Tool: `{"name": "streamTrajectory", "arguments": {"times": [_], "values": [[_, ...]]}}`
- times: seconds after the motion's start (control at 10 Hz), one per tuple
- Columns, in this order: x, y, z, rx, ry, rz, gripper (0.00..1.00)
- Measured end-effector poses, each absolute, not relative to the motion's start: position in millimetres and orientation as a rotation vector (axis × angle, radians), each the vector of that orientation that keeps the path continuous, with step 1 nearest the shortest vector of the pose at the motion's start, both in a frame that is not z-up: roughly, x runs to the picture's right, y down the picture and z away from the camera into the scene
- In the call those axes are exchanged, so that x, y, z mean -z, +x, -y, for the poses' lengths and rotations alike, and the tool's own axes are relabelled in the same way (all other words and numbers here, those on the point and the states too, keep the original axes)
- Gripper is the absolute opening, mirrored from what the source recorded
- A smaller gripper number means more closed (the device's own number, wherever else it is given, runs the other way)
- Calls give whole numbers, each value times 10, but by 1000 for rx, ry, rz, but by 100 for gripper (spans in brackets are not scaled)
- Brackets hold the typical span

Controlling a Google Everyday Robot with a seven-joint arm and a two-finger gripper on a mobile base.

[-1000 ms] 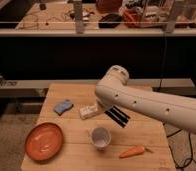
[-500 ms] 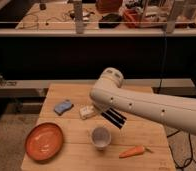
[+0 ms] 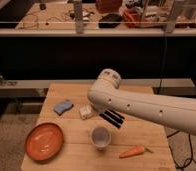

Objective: Place the eraser in the ceramic cup

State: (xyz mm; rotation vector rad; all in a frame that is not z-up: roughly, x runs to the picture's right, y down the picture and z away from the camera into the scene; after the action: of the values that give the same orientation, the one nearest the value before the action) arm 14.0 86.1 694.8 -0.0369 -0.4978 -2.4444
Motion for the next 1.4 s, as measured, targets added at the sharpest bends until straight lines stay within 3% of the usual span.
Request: {"name": "streamTrajectory", "arguments": {"times": [1.4], "values": [[-6631, 338, -745, 2284, 504, 661, 0]]}}
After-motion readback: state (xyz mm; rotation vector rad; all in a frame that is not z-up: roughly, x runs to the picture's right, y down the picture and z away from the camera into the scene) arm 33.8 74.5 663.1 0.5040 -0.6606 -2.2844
